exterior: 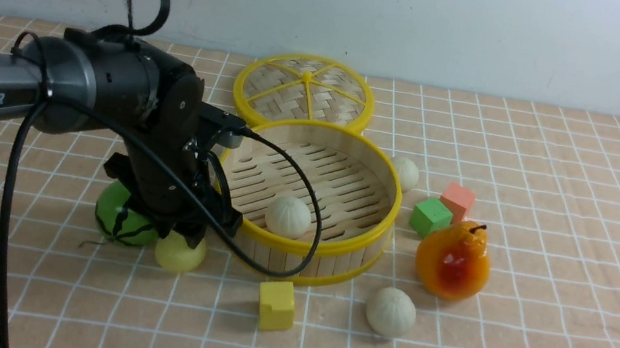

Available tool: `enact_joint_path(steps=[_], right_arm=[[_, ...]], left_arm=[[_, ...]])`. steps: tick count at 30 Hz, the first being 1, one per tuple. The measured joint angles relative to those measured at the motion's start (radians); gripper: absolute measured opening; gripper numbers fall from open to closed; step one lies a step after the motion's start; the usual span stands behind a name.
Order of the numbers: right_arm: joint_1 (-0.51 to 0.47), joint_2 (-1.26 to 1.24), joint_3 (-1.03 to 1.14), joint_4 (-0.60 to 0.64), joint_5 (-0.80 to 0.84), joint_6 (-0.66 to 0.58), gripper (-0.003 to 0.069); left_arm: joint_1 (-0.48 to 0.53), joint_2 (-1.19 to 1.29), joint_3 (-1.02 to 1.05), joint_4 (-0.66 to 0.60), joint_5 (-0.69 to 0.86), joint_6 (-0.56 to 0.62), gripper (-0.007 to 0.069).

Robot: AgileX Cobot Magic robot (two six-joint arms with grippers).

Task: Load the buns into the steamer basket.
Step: Use the left arm to grab a steamed stuffed bun, then use the left arm to put the steamed stuffed bun into the steamer

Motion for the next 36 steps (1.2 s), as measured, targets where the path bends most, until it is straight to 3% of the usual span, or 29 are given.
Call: enact_joint_path(steps=[6, 9, 15, 29, 36], right_arm=[[0.000, 0.000, 0.000, 0.000, 0.000, 0.000, 0.0241], [0.000, 0.000, 0.000, 0.000, 0.000, 0.000, 0.0241], [0.000, 0.000, 0.000, 0.000, 0.000, 0.000, 0.0241], [0.000, 0.000, 0.000, 0.000, 0.000, 0.000, 0.0241], [0.000, 0.000, 0.000, 0.000, 0.000, 0.000, 0.0241]], left_arm=[[0.000, 0.001, 0.000, 0.003, -0.018, 0.000, 0.0286], [0.000, 0.005, 0.000, 0.003, -0.018, 0.000, 0.0221], [0.000, 0.005, 0.000, -0.015, -0.009, 0.000, -0.0013], [-0.054, -0.176, -0.088, -0.023, 0.111, 0.006, -0.0013], [-0.092, -0.115, -0.205, -0.022, -0.016, 0.043, -0.0013]])
